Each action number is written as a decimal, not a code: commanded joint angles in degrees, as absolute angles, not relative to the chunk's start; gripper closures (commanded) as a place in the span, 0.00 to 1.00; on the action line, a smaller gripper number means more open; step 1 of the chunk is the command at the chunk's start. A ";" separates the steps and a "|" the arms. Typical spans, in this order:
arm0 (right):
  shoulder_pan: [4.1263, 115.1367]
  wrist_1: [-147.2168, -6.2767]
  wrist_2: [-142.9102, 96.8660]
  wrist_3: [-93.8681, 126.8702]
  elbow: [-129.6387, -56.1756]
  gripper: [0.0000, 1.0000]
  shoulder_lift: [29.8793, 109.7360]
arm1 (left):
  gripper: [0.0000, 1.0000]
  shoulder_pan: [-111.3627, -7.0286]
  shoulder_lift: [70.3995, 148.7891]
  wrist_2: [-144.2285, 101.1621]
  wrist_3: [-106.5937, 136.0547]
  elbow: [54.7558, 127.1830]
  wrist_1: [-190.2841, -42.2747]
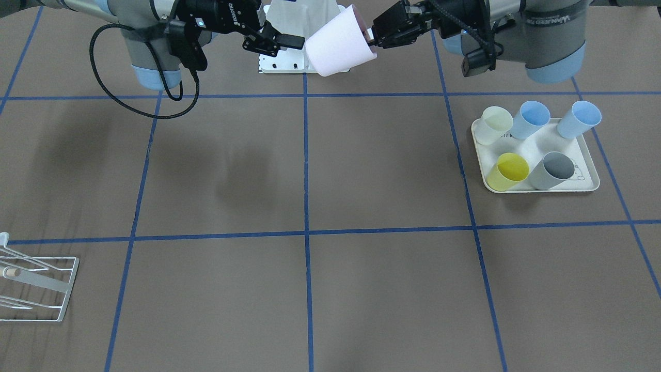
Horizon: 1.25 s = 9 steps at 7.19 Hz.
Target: Transfer IKEA cup to right arm and place on rack
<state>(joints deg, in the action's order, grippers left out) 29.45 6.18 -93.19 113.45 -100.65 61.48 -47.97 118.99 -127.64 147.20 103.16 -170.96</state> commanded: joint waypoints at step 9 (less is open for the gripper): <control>28.65 9.84 -88.42 114.00 -100.64 0.01 60.73 | 1.00 -40.78 119.18 -117.77 168.93 102.92 -183.43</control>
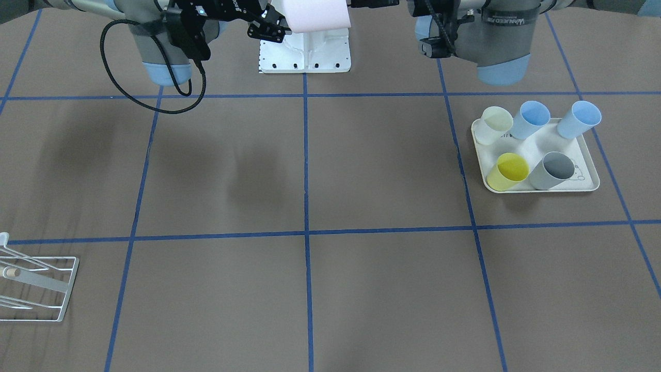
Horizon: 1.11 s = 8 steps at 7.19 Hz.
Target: Transfer IKEA cup to right arm and place on rack
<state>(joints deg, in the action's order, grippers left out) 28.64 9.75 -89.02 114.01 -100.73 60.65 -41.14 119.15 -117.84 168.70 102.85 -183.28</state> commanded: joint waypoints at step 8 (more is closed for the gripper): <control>28.65 9.93 -88.42 113.82 -100.72 0.60 61.17 | 0.67 -39.37 118.74 -115.84 168.49 103.01 -184.92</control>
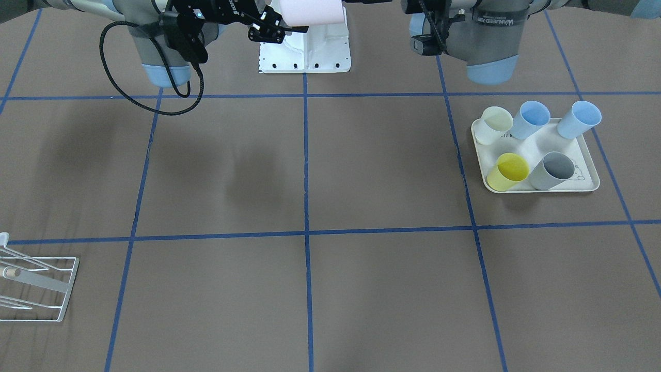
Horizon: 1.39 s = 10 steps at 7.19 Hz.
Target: Transfer IKEA cup to right arm and place on rack
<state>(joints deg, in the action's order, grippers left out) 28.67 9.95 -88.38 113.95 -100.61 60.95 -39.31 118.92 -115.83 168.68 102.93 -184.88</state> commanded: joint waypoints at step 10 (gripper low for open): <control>51.18 -24.10 -108.06 77.77 -97.12 0.97 71.62 | 0.00 -42.45 106.88 -110.65 135.45 95.56 -184.04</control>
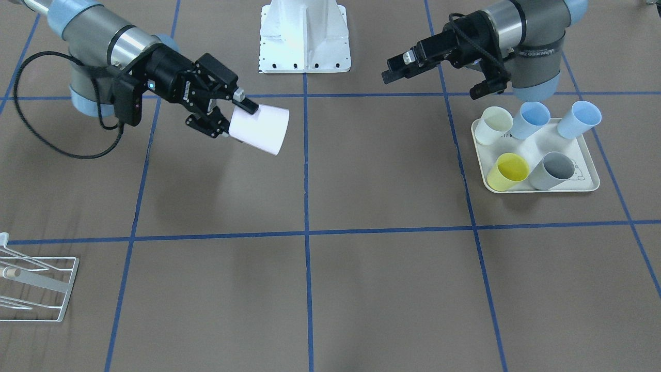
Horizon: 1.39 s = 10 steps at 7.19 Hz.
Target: Transfer IKEA cup to right arm and place on rack
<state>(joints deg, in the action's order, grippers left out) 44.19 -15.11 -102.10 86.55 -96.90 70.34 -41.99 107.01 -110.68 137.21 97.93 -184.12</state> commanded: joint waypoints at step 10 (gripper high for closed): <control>73.13 -71.10 -124.72 18.81 -99.16 0.97 79.91 | 0.00 -45.26 107.14 -111.09 124.10 91.23 -173.67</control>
<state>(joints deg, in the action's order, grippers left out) 73.49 -70.84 -124.74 18.91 -100.62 81.28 -45.23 107.19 -111.10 124.12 91.03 -173.60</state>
